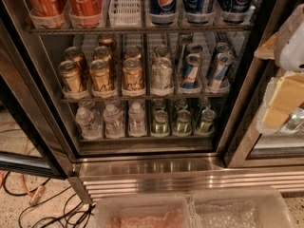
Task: Pick orange can from middle shelf of fridge
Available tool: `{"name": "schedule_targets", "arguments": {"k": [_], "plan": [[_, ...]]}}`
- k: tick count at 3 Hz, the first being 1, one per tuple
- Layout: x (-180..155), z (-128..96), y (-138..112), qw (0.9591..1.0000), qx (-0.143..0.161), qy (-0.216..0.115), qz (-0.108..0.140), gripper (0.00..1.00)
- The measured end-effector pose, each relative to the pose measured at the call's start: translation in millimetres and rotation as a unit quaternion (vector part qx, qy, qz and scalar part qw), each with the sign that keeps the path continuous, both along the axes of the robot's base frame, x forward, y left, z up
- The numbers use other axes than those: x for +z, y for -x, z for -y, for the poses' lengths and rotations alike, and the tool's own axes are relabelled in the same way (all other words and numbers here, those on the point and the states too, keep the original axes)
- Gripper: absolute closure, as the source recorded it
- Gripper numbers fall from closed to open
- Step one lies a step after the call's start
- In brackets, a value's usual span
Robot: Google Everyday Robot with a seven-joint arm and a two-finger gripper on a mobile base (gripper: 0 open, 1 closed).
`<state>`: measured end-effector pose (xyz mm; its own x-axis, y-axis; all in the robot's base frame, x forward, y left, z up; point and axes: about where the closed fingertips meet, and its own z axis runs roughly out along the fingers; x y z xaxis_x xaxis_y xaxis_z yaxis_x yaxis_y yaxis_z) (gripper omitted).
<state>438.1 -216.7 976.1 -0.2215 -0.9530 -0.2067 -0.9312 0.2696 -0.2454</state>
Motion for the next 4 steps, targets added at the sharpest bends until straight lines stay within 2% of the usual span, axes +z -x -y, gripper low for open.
{"name": "schedule_targets", "arguments": {"k": [1, 2, 3, 4], "plan": [[0.0, 0.0, 0.0, 1.0, 0.0, 0.0, 0.0, 0.0], [-7.6, -9.3, -7.8, 0.9997, 0.006, -0.025, 0.003, 0.0], [-32.4, -41.4, -14.5, 0.9959, 0.019, -0.088, 0.004, 0.0], [-54.2, -100.5, -29.6, 0.9784, 0.042, -0.202, 0.0, 0.0]]}}
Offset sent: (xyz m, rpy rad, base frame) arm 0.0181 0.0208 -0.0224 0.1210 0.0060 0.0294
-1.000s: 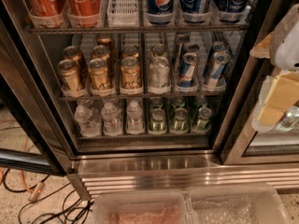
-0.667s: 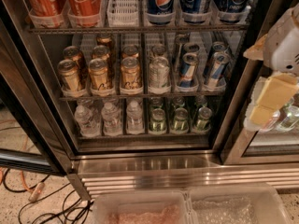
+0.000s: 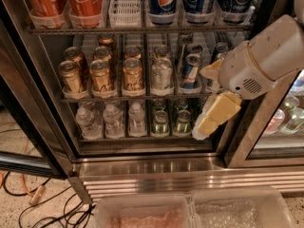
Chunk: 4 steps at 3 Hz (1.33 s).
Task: Pick orange can from middle shelf of fridge
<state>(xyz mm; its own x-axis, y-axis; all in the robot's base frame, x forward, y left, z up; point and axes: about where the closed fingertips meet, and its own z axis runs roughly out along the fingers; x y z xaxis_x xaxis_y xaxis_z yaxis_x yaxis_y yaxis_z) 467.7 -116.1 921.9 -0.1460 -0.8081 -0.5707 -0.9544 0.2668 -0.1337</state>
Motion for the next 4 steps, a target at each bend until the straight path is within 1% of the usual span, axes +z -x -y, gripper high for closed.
{"name": "schedule_targets", "arguments": {"k": [1, 2, 3, 4], "plan": [[-0.3, 0.3, -0.1, 1.0, 0.0, 0.001, 0.0, 0.0], [-10.0, -17.6, -6.0, 0.9988, 0.002, -0.049, 0.002, 0.0], [-40.6, -66.1, -18.9, 0.9905, 0.011, -0.135, -0.02, 0.0], [-58.5, -112.2, -32.6, 0.9791, 0.016, -0.2, -0.032, 0.0]]}}
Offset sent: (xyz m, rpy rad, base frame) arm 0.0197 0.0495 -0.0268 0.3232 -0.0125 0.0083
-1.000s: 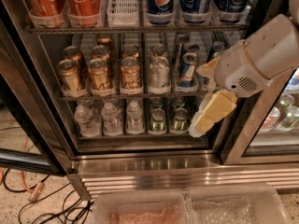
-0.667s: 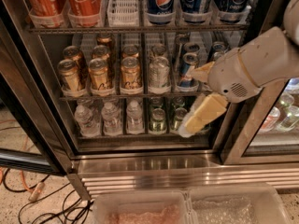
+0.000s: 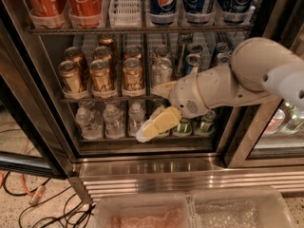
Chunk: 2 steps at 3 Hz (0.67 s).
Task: Pick orange can from middle shelf of fridge
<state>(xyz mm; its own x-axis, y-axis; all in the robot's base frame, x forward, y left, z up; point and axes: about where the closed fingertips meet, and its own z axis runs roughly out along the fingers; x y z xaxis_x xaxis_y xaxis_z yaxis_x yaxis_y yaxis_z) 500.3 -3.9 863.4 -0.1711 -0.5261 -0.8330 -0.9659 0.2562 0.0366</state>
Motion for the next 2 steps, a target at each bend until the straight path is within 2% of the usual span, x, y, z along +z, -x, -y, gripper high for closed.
{"name": "schedule_targets", "arguments": {"k": [1, 2], "plan": [[2.3, -46.8, -10.9, 0.9993, 0.033, -0.017, 0.0, 0.0], [2.2, -46.8, -10.9, 0.9993, 0.033, -0.017, 0.0, 0.0]]}}
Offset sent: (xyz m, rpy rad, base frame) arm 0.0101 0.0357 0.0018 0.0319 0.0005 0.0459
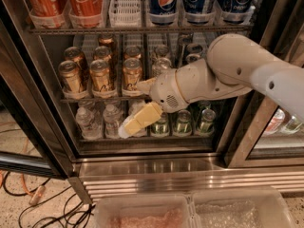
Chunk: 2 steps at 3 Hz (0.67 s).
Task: Pick orange can from middle shelf of fridge
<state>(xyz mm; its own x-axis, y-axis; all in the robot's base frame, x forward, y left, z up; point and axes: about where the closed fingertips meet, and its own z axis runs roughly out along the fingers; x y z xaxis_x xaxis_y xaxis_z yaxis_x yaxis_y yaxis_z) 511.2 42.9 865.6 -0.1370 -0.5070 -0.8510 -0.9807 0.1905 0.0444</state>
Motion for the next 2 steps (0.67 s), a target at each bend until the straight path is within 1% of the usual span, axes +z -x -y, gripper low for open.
{"name": "schedule_targets", "arguments": {"k": [1, 2], "plan": [[-15.3, -19.0, 3.6, 0.999, 0.004, -0.043, -0.015, 0.0], [-40.8, -56.2, 9.3, 0.9939, -0.001, -0.101, -0.045, 0.0]]}}
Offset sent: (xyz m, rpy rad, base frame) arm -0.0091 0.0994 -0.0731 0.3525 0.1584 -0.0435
